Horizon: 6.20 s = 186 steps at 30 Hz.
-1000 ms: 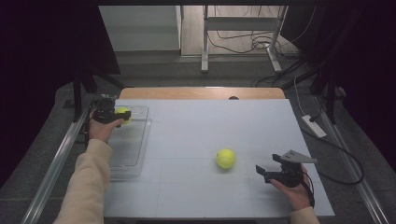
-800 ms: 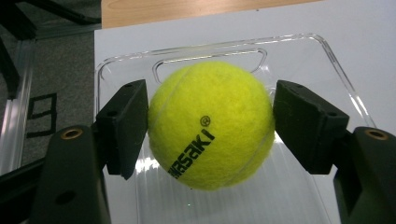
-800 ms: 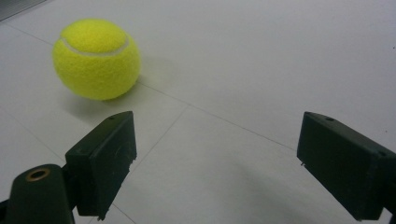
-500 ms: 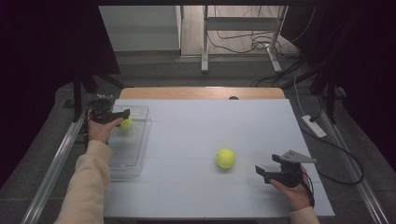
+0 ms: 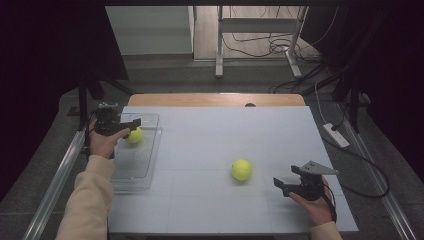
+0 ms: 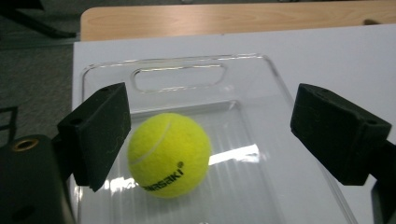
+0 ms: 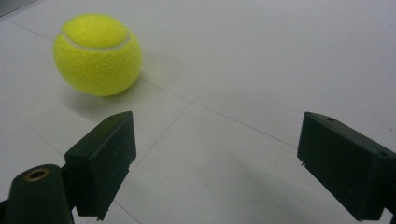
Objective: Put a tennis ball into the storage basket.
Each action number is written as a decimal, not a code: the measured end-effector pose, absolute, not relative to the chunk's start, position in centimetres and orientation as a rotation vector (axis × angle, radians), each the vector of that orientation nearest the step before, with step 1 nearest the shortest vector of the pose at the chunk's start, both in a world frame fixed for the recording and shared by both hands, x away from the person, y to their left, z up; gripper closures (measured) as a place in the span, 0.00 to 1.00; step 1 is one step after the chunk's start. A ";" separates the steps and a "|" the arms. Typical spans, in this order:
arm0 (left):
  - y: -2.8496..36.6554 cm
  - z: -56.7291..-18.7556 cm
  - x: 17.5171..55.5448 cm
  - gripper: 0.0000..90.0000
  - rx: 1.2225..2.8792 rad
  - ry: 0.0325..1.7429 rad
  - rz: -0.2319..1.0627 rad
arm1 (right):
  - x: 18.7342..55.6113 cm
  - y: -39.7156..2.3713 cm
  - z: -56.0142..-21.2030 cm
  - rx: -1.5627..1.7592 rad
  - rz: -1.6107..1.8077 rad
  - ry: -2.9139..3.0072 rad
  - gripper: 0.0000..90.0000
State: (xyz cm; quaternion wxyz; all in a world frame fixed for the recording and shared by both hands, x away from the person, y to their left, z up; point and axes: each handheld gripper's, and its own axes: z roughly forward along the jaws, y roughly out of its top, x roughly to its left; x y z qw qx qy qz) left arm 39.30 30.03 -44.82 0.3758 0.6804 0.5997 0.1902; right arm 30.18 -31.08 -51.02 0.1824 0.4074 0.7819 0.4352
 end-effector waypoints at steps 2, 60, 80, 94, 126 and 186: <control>29.7 -44.5 38.7 0.15 1.745 1.505 0.477 | 30.2 -31.1 -51.0 1.150 1.227 2.207 0.13; 21.7 -42.0 34.0 0.15 1.861 1.131 0.368 | 30.4 -31.3 -51.1 1.162 1.235 2.193 0.13; 18.5 -42.1 34.2 0.16 1.909 1.055 0.294 | 30.4 -31.3 -51.0 1.161 1.245 2.193 0.14; 17.1 -42.3 34.2 0.16 1.925 1.034 0.277 | 30.4 -31.2 -50.9 1.158 1.244 2.195 0.14; 13.6 -43.2 34.9 0.13 1.977 0.955 0.200 | 30.4 -31.3 -50.8 1.165 1.261 2.186 0.14; 6.3 -43.9 35.7 0.07 2.066 0.814 0.096 | 30.2 -31.3 -50.9 1.159 1.252 2.191 0.14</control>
